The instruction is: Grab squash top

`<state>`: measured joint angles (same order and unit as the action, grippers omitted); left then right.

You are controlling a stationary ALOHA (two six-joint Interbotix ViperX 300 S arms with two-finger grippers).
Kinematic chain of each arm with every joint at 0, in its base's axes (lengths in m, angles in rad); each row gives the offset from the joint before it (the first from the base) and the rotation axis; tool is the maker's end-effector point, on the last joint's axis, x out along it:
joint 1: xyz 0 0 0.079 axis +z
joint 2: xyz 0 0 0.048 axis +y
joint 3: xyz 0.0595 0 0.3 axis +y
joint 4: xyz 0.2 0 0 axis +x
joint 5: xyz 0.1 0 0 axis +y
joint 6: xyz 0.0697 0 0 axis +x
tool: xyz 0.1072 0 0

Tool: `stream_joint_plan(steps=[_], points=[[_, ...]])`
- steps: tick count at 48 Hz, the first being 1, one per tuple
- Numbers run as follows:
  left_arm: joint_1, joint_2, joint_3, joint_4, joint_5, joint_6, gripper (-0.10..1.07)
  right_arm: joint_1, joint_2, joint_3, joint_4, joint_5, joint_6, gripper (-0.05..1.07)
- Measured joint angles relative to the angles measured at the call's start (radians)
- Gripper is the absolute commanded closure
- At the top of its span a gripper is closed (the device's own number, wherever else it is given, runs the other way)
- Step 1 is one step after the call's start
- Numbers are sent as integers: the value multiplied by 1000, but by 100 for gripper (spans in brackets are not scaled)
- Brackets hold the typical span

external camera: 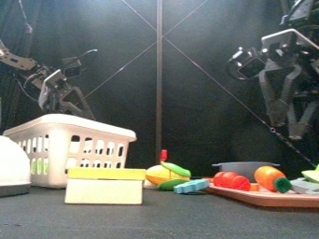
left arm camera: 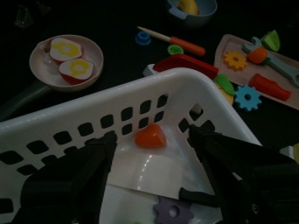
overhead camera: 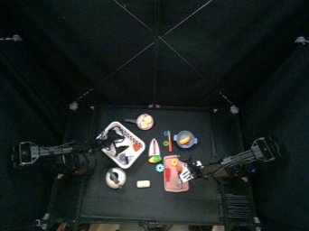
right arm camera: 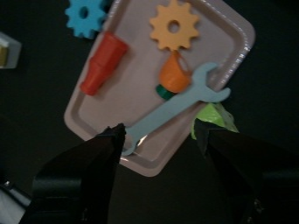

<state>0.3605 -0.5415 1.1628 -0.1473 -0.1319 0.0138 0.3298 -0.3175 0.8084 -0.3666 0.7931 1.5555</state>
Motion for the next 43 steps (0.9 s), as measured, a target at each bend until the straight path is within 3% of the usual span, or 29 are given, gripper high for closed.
stream_joint_plan(steps=[17,24,43], points=[[3,0,-14,14,0,0,0,195,-44,127,-216,61,548,8],[3,0,-23,34,0,0,0,245,-49,183,-265,63,696,8],[-2,0,-17,29,0,-5,0,250,-31,268,-301,-40,759,8]])
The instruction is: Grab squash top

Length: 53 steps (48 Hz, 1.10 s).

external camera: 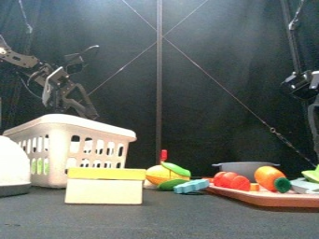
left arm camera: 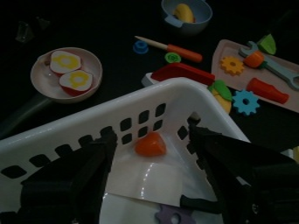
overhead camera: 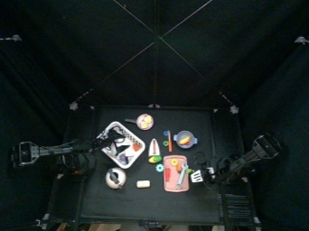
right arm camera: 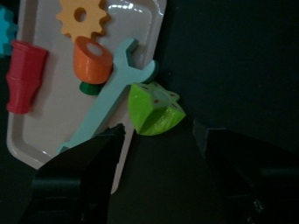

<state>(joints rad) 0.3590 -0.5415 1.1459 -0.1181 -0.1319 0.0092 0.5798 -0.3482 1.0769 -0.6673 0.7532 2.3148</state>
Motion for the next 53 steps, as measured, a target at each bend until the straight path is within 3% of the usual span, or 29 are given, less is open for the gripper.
stream_joint_plan(steps=[30,42,53], points=[[-5,0,18,-12,-9,0,0,-98,32,49,-72,-109,2,8],[-5,0,18,-23,-9,0,0,-103,34,55,-77,-126,0,8],[-5,0,18,-26,-9,0,0,-103,34,55,-75,-129,0,19]])
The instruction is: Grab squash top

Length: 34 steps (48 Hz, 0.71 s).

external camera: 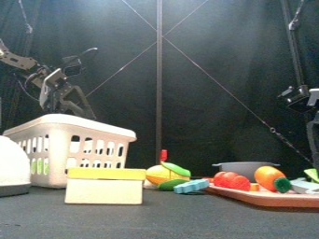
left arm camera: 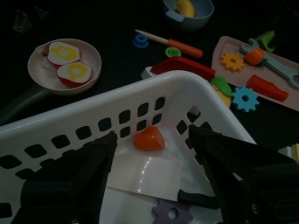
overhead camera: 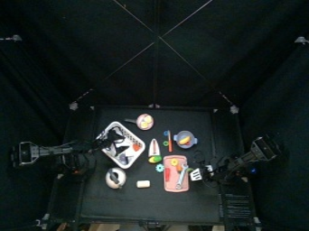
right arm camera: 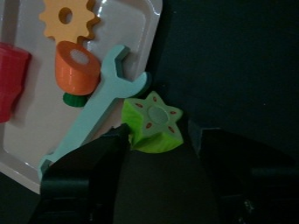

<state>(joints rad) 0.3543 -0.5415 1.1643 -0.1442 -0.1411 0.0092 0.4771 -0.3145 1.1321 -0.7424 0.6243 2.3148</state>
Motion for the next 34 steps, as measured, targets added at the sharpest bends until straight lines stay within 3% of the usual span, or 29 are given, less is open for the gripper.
stream_joint_plan(steps=[16,34], points=[[0,0,0,-2,0,0,0,-9,0,0,9,6,0,38],[-3,0,0,-2,-8,0,0,8,-110,-8,-48,124,-14,40]])
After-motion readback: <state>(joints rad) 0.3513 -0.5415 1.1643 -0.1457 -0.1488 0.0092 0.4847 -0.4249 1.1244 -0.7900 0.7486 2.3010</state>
